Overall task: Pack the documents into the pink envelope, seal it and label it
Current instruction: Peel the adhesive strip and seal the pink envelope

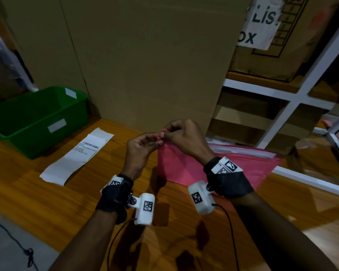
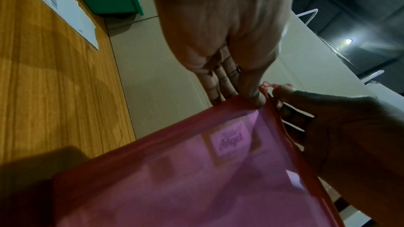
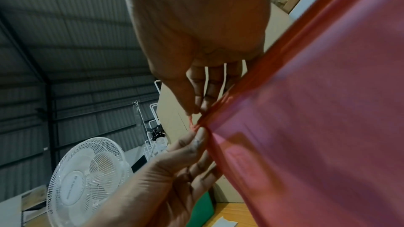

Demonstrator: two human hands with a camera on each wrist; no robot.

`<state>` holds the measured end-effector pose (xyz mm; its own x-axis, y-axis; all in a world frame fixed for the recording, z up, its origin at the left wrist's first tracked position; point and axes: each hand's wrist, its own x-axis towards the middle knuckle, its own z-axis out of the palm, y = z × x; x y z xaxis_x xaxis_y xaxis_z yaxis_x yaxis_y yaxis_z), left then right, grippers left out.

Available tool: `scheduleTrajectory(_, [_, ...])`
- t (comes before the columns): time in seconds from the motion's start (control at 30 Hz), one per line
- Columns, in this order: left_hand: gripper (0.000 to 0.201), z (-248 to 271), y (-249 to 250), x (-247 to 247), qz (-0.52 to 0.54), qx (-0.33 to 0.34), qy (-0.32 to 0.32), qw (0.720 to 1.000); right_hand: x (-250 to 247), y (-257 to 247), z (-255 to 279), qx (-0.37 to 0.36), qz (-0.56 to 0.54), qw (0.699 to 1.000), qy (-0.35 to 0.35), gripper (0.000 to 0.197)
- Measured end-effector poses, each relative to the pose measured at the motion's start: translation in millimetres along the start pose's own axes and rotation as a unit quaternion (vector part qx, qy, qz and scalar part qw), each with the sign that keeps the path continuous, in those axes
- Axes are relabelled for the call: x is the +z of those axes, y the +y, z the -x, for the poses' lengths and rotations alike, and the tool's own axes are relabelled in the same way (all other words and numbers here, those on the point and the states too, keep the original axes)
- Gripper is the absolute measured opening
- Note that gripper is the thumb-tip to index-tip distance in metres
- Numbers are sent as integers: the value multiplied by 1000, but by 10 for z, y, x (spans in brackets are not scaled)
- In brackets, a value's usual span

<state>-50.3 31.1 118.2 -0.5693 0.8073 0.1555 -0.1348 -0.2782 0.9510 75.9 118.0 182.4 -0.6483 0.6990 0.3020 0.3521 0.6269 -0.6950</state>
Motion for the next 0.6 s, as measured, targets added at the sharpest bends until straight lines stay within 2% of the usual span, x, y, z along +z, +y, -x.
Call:
scheduleTrajectory(0.17, [23,-21,2,-2,8,-7,-11,1000,-82,19,26,-53,34,998,19,11])
scheduleTrajectory(0.27, [23,-21,-21,9,9,-8,-23,1000,-135,44,20,-119,73,990,3,14])
scheduleTrajectory(0.37, [23,-21,-89,54,9,-10,-19,1000,-143,56,19,-154,91,984,-13,17])
scheduleTrajectory(0.53, [24,10,-149,123,-3,-2,1,1000,-114,57,40,-143,74,987,-31,21])
scheduleTrajectory(0.6, [23,16,-127,99,-14,3,1,1000,-109,52,37,-141,72,987,-42,17])
